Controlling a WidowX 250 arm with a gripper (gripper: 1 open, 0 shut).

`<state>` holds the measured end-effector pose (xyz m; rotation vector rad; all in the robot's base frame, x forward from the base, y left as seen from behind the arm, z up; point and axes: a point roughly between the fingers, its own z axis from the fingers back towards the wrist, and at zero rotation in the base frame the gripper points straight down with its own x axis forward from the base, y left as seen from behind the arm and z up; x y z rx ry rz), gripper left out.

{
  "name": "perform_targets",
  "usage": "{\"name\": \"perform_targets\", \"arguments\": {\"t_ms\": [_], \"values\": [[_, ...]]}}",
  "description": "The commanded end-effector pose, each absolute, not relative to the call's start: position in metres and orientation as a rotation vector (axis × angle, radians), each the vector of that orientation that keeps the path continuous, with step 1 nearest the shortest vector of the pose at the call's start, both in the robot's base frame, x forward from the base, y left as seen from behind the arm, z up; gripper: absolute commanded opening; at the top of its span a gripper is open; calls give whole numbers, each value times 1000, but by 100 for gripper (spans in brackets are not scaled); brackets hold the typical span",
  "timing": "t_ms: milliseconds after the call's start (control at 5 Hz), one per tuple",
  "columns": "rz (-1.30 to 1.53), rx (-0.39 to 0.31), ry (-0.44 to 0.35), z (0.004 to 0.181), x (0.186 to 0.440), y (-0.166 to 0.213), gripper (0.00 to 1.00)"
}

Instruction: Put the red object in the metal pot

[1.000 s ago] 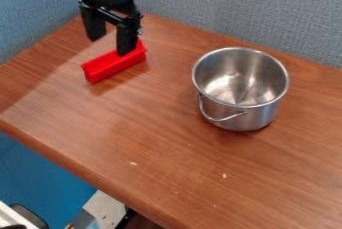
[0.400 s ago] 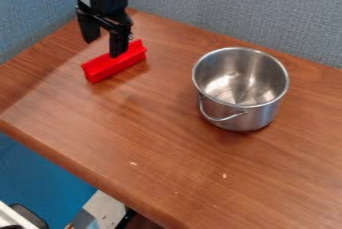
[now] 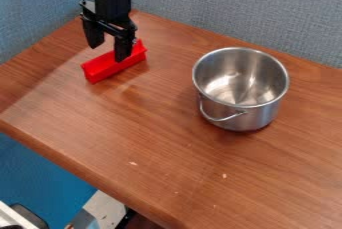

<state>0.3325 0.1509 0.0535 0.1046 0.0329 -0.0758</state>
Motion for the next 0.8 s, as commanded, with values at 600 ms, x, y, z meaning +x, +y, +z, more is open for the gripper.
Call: {"name": "perform_targets", "arguments": {"t_ms": [600], "values": [[-42, 80, 9, 61, 355, 149, 100]]}}
